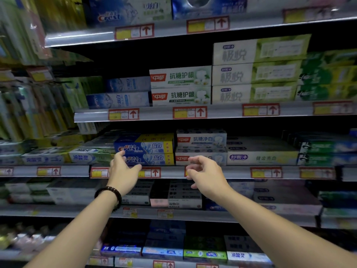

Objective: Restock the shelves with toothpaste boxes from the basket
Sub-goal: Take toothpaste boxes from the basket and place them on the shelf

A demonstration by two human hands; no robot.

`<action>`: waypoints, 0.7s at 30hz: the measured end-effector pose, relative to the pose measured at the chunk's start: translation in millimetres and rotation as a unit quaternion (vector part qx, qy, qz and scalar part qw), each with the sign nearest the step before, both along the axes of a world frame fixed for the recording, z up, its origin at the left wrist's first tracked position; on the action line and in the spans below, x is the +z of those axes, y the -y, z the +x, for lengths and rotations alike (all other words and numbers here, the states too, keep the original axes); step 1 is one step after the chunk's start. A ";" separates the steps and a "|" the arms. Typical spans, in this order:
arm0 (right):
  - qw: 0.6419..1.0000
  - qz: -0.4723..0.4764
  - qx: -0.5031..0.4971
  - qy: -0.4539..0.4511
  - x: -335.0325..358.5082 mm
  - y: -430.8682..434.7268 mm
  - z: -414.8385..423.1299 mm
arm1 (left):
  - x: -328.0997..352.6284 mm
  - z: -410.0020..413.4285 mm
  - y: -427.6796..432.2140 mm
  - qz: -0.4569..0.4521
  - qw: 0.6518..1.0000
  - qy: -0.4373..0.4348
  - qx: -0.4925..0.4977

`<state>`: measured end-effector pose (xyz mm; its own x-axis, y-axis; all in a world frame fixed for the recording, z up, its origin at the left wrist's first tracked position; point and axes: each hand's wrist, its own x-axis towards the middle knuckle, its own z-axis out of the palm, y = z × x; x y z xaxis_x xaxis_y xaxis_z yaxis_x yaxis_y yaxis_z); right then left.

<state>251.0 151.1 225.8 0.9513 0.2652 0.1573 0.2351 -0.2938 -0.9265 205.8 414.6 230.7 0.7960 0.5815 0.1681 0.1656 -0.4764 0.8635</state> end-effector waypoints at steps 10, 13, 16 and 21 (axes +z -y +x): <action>1.000 0.012 0.006 0.014 17.1 24.4 -45.5 | 15.9 -41.7 76.1 -0.052 0.996 0.056 -0.050; 1.000 0.020 0.006 0.013 18.3 38.0 -59.5 | 17.6 -54.8 98.6 -0.069 0.993 0.067 -0.066; 1.000 0.017 0.001 0.019 16.9 54.9 -73.6 | 15.7 -67.8 121.4 -0.082 0.991 0.074 -0.078; 0.999 0.039 -0.016 0.018 10.7 85.8 -96.2 | 11.4 -91.2 164.6 -0.078 0.989 0.079 -0.099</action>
<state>154.8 65.4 236.5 0.9524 0.2201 0.2110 0.2607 -0.2291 -0.9378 114.6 250.0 242.0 0.8678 0.4455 0.2203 -0.0607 -0.3449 0.9367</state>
